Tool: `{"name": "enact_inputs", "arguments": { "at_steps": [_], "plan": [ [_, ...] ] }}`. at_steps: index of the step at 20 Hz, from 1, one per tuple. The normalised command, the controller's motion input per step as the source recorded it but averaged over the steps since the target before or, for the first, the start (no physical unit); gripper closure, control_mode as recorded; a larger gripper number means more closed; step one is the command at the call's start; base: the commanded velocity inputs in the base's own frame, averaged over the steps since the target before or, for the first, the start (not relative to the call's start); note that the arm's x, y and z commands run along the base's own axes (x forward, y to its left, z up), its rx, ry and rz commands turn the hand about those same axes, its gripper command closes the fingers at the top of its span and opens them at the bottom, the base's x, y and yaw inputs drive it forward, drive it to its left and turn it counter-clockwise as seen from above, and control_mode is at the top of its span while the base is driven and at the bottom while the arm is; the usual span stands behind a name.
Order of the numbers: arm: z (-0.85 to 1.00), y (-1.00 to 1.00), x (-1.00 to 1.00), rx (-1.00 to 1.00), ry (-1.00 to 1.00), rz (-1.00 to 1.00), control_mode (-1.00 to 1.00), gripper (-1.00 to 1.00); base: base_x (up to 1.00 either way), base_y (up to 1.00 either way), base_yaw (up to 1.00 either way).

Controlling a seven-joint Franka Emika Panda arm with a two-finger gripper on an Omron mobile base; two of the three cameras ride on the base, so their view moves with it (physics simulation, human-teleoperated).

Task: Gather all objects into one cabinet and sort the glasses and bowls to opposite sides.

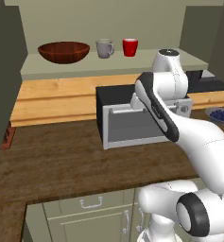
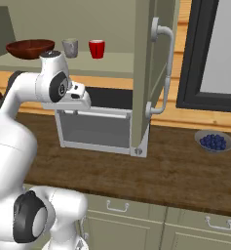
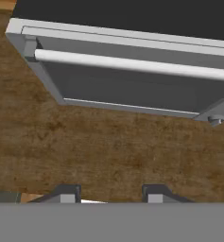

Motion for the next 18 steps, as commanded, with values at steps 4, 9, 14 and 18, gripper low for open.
{"name": "enact_inputs", "arguments": {
  "at_steps": [4, 9, 14, 18],
  "plan": [
    [0.25, 0.09, -0.23, 0.0, -0.11, 0.03, -1.0, -1.0, 0.0, 0.0, 0.0],
    [0.95, -0.04, -0.95, 0.0, -0.4, 0.01, -1.0, -1.0, 0.0, 0.0, 0.0],
    [0.84, -0.24, -1.0, 0.0, -0.36, 0.0, -1.0, -1.0, 0.0, 0.0, 0.0],
    [0.51, -0.44, -1.0, 0.0, -0.3, 0.0, -1.0, -1.0, 0.0, 0.0, 0.0]
  ]
}}
